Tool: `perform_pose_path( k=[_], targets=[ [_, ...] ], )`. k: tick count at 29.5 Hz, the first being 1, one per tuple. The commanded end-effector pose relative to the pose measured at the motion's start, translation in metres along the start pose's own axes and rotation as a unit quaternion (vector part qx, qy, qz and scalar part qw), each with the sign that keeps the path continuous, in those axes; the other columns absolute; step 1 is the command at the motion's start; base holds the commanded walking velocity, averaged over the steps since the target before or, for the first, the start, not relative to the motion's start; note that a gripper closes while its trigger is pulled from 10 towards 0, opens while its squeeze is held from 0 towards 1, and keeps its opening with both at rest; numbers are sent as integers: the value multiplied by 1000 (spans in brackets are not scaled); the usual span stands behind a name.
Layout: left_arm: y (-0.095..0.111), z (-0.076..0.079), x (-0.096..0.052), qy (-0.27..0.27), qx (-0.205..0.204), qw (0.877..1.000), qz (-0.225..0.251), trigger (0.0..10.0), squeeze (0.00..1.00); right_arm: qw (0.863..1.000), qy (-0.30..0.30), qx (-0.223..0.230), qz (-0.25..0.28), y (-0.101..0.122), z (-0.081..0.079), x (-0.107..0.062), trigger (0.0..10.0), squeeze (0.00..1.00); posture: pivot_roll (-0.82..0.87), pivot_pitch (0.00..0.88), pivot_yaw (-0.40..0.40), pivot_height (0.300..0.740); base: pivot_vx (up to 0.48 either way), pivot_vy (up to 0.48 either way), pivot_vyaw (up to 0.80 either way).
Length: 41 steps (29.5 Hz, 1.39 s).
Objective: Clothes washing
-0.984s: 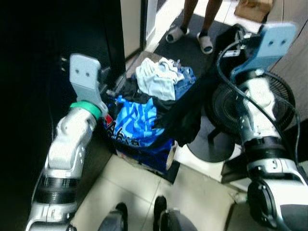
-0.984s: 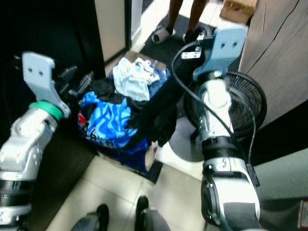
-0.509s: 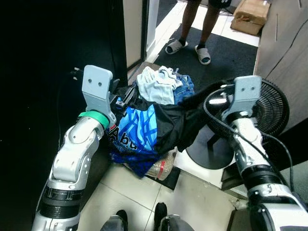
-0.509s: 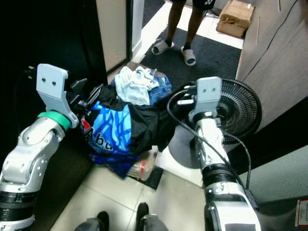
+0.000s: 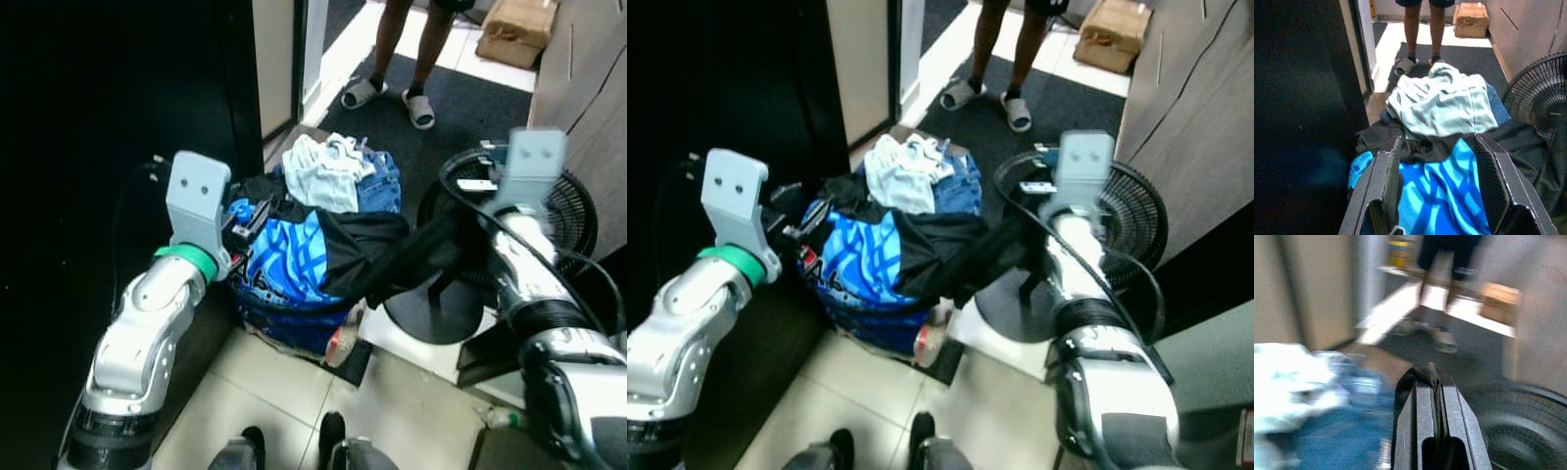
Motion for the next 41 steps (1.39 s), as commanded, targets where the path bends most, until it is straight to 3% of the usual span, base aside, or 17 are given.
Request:
perform_pose_path(
  k=[1,2,6,13,14,15,16,17,18,19,27,30,32,34,39,40,41],
  targets=[
    [-2,-2,-7,9,2,1000,-7,10000,0,1000,19,-2,-20,-12,-10,-4,10000,0,207,341,3,740,0,0,0],
    [-2,-2,-7,9,2,1000,-7,10000,0,1000,19,-2,-20,-12,-10,-4,10000,0,207,341,3,740,0,0,0],
    [-3,-9,-18,35,6,999,-13,10000,0,997,75,19,3,18,-56,2,10000,0,250,353,-35,740,0,0,0],
    [-4,-11,-25,48,7,999,-18,10000,0,996,77,35,20,35,-64,6,10000,0,270,365,-53,740,0,0,0],
    [-9,-12,-32,58,6,998,-27,10000,0,995,90,43,19,35,-75,3,10000,0,276,369,-65,740,0,0,0],
    [-12,-12,-35,62,6,998,-31,10000,0,994,101,37,15,32,-83,0,10000,90,278,368,-67,740,0,0,0],
    [-12,-12,-35,62,6,998,-31,10000,0,994,101,37,15,32,-83,0,10000,90,278,368,-67,740,0,0,0],
    [-16,-14,-39,67,6,997,-37,10000,0,992,121,36,11,27,-94,-5,10000,498,281,361,-72,740,0,0,0],
    [-18,-14,-42,71,6,997,-42,10000,0,990,134,36,9,23,-101,-9,10000,498,281,361,-72,740,0,0,0],
    [-24,-17,-50,77,8,996,-52,10000,0,988,148,38,5,17,-109,-14,10000,1000,274,350,-80,740,0,0,0],
    [-44,-21,-74,96,2,992,-79,10000,0,986,163,44,-1,3,-118,-24,10000,1000,256,329,-82,740,0,0,0],
    [-69,-18,-92,97,49,989,-101,10000,0,988,150,49,0,2,-109,-22,10000,1000,231,313,-80,740,0,0,0],
    [-69,-18,-92,97,49,989,-101,10000,0,988,150,49,0,2,-109,-22,10000,1000,231,313,-80,740,0,0,0],
    [-112,-14,-119,92,70,980,-163,10000,0,990,132,51,7,6,-97,-17,10000,1000,215,303,-74,740,0,0,0],
    [-153,-15,-145,94,91,966,-221,10000,0,992,113,51,16,10,-86,-12,10000,1000,206,293,-70,740,0,0,0],
    [-161,-14,-149,93,95,964,-232,10000,0,992,109,53,19,12,-84,-11,10000,733,207,292,-70,740,0,0,0],
    [-161,-14,-149,93,95,964,-232,10000,0,992,109,53,19,12,-84,-11,10000,733,207,292,-70,740,0,0,0]
  ],
)
Point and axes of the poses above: a point about 5 cm out from each wrist's last joint towards the gripper, its own x axis pointing out of the wrist towards the gripper, its own y axis along the axis of the wrist's last joint, z = x × y, the point moved 4 cm from there along x, pointing out of the wrist towards the gripper, and after that the axes turned 9 degrees about -x, right-handed, at the moved point
